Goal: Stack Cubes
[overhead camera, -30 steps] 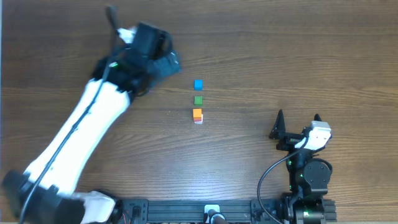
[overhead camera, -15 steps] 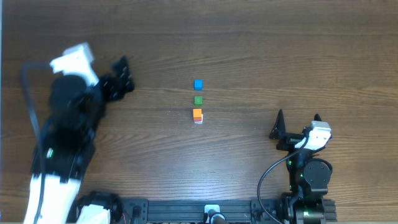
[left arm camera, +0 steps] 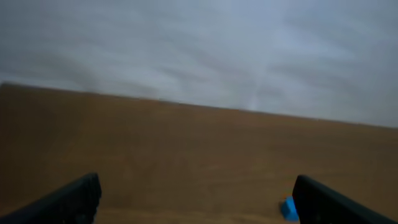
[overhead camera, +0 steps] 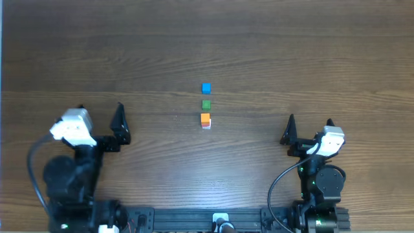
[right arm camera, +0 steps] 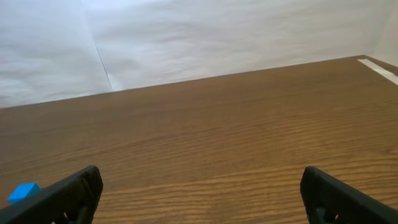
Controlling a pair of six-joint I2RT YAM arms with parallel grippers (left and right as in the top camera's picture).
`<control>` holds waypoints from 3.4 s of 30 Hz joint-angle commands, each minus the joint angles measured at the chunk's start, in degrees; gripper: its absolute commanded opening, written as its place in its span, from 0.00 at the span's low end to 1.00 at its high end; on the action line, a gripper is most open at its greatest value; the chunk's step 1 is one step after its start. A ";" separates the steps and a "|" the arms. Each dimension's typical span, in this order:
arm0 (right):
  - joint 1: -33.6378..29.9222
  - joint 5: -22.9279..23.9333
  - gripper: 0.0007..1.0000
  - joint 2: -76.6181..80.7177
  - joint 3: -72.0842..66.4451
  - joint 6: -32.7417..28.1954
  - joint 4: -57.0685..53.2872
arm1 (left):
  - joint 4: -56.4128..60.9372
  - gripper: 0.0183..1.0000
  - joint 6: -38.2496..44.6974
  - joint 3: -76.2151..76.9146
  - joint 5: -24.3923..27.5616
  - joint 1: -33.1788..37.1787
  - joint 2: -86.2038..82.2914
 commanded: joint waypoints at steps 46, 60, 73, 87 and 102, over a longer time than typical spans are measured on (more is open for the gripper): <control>-0.26 -0.46 0.99 -0.48 -0.44 0.13 1.11 | 10.01 1.00 2.54 -21.51 12.70 0.24 -15.08; -0.24 -17.33 0.99 2.99 11.78 -7.19 -0.22 | 10.01 1.00 2.54 -21.51 12.70 0.24 -15.08; 0.44 -26.60 0.99 42.05 52.15 -6.67 -19.78 | 10.01 1.00 2.54 -21.51 12.70 0.24 -15.08; 24.46 -9.86 0.99 84.91 82.62 0.74 -38.03 | 9.99 1.00 2.54 -21.51 12.70 0.24 -15.08; 36.04 -4.20 0.99 114.29 97.33 19.52 -50.84 | 10.01 1.00 2.54 -21.51 12.70 0.24 -15.08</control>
